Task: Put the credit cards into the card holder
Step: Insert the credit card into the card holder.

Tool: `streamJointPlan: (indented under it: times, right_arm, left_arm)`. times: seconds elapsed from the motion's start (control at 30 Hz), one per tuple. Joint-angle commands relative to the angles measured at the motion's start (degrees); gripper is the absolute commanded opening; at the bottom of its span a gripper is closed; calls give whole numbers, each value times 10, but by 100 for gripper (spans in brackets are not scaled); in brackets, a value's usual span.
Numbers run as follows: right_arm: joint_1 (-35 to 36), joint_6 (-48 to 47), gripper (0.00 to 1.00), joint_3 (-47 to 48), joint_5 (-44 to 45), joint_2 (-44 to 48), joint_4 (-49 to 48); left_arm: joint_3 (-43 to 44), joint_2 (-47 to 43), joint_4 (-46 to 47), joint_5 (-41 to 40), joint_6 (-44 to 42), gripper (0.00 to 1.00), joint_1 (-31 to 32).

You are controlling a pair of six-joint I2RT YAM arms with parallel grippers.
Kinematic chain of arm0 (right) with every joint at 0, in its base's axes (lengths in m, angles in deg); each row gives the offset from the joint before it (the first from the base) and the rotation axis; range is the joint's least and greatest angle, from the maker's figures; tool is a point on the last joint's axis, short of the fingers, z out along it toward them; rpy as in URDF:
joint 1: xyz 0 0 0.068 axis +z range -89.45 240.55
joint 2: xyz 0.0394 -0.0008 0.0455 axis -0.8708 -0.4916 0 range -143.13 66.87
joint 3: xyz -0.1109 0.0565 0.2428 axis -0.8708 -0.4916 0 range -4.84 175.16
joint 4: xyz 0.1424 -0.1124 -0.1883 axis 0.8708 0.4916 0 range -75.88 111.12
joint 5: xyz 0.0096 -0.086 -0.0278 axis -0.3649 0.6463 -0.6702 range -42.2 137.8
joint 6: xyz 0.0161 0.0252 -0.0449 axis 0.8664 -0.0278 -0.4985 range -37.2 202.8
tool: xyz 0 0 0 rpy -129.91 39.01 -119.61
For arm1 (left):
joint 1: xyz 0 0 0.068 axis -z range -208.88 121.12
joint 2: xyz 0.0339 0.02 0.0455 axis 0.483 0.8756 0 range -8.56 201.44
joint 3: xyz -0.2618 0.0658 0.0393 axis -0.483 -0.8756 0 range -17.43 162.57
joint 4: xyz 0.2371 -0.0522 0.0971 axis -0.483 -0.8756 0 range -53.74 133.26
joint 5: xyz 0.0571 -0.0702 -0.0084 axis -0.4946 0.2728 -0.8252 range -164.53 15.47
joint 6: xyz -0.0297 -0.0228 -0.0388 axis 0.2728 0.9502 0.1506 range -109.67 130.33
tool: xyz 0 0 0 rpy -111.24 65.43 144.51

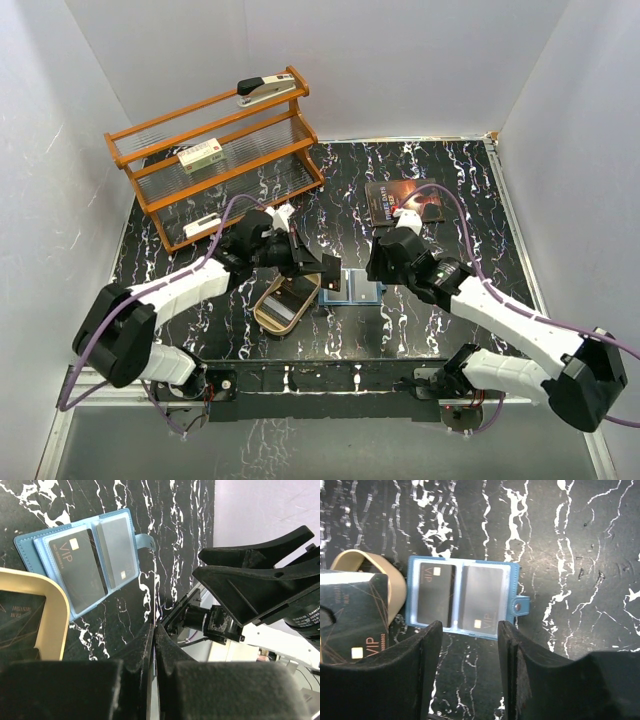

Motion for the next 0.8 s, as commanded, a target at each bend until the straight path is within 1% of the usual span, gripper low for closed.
streamJointPlan:
  times: [0.0,0.1,0.27,0.4,0.63,0.77]
  right_arm:
    - [-37,-43,50,-11,-31,-29,-50]
    - [-62,-66,52,-15,-54,-53,-68]
    - [-96,-90,52,-22,-99,-97,-94]
    - [-108,-96,52,-30,-114,-129,-108]
    - [-121,-98,46,-46,-126,-170,-135]
    - [-122,-101,41,-48,-116,-181,-137]
  left_arm:
    - [37,40,0,-22,-13,0,19]
    - [52,70,-1,-34,-14,0,29]
    - [81,117,-13,-50,-22,0,40]
    - [98,146,-24,-50,-24,0,42]
    - [106,182,-18,-39,-25,0,45]
    - [107,195,-4,-31,-23,0,47]
